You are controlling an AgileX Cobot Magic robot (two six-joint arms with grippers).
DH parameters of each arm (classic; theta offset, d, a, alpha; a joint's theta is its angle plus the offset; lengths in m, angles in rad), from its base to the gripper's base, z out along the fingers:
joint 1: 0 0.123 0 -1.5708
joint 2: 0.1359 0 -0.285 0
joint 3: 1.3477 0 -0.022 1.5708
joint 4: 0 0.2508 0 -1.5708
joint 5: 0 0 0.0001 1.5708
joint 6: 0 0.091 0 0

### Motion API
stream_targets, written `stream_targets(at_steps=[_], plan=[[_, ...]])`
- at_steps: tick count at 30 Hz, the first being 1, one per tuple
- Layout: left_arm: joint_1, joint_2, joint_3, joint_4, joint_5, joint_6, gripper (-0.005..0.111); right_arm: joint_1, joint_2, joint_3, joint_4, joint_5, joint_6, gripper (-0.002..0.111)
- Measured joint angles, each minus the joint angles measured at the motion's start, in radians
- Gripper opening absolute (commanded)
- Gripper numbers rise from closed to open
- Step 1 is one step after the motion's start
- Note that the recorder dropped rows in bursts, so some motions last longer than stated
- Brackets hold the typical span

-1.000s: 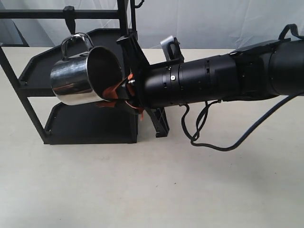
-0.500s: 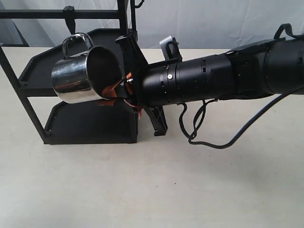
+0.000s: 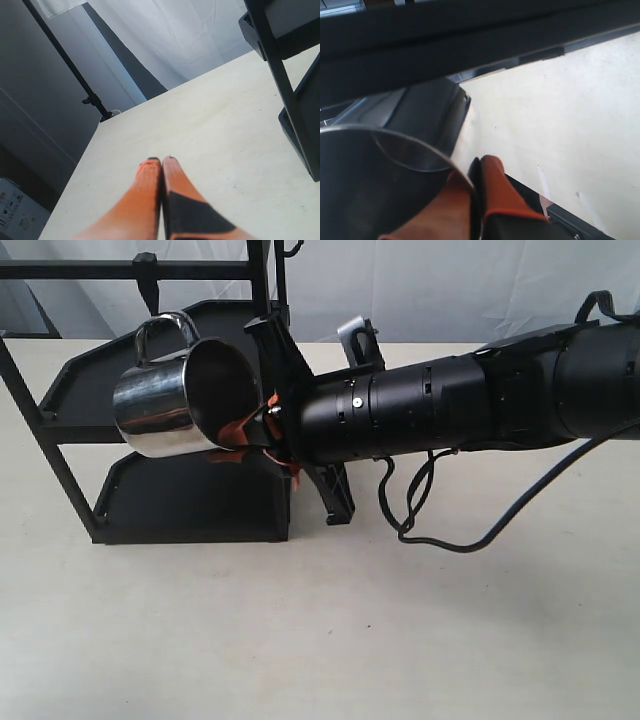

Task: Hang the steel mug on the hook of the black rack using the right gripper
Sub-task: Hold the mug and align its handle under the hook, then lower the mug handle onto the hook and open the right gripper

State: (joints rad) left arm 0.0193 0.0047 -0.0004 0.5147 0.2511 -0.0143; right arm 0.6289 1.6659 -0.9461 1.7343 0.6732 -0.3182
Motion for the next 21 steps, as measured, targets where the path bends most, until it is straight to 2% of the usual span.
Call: stream_targets(at_steps=[10,17,21], plan=[[0.0,0.0,0.0,0.0,0.0,0.0,0.002,0.0,0.0,0.0,0.0,-0.006,-0.023,0.001],[0.0,0.0,0.0,0.0,0.0,0.0,0.002,0.0,0.0,0.0,0.002,-0.013,-0.032,0.036],[0.0,0.0,0.0,0.0,0.0,0.0,0.002,0.0,0.0,0.0,0.002,-0.014,-0.032,0.037]])
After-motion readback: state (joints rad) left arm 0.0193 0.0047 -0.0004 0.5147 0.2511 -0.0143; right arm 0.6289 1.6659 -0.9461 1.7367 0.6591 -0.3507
